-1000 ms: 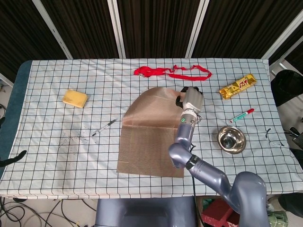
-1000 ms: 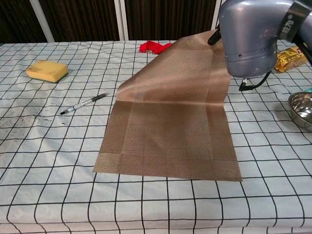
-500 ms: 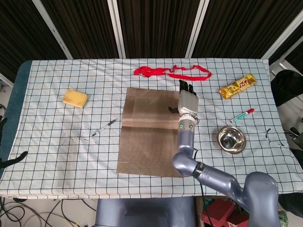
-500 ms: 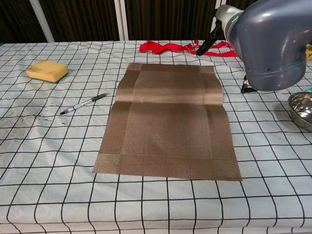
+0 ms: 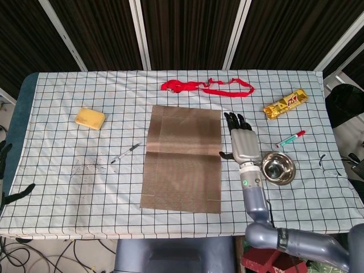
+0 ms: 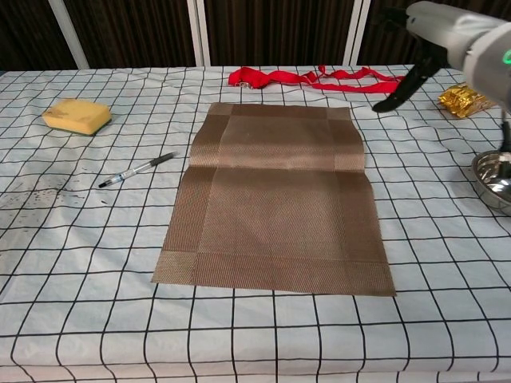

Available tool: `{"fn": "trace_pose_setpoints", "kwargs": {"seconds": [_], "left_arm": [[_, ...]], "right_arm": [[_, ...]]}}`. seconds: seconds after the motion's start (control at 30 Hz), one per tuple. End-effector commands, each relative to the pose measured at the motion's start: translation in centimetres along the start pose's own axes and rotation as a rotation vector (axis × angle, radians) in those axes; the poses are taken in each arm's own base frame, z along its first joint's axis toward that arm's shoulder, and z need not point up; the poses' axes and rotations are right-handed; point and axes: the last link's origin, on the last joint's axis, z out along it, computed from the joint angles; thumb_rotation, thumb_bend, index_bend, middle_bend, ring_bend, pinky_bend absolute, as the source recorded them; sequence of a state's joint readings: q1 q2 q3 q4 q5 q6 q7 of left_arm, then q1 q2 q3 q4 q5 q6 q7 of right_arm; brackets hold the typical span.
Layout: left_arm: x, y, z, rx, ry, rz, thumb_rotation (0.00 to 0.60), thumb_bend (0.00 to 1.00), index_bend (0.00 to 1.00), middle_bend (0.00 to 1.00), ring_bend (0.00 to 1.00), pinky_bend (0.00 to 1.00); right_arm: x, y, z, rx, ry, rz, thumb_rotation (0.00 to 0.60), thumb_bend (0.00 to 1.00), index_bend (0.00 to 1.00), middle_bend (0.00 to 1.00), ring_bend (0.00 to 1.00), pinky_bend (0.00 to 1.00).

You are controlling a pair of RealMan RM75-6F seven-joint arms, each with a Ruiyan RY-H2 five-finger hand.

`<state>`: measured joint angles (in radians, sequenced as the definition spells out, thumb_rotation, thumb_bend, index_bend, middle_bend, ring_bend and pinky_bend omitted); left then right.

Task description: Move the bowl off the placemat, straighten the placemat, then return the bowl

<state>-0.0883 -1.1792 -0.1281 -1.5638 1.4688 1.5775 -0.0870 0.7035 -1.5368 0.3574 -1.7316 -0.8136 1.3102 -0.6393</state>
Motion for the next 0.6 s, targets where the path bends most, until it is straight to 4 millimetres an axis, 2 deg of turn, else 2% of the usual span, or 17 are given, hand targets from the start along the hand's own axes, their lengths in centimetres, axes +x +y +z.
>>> {"fn": "trace_pose_setpoints", "kwargs": {"seconds": [0.03,0.37,0.5,0.6], "left_arm": [[-0.1,0.0,-0.1,-0.005,0.000,0.007,0.600,0.02,0.00,0.00,0.00,0.00],[-0.3,0.2,-0.2,-0.015,-0.010,0.030,0.600,0.02,0.00,0.00,0.00,0.00],[-0.7,0.5,-0.2,-0.032,-0.026,0.065,0.600,0.02,0.00,0.00,0.00,0.00],[-0.9,1.0,-0.4,-0.054,-0.046,0.095,0.600,0.02,0.02,0.00,0.00,0.00]], "right_arm": [[0.9,4.6,-5.3,0.031,0.029,-0.014,0.600,0.07,0.00,0.02,0.02,0.17],[2.6,12.7,-13.0,-0.009,0.113,-0.070,0.600,0.08,0.00,0.01,0.02,0.17],[3.1,14.7,-15.0,-0.029,0.113,-0.054,0.600,0.09,0.00,0.01,0.02,0.17],[3.2,15.6,-15.3,-0.026,0.126,-0.056,0.600,0.10,0.00,0.01,0.02,0.17]]}}
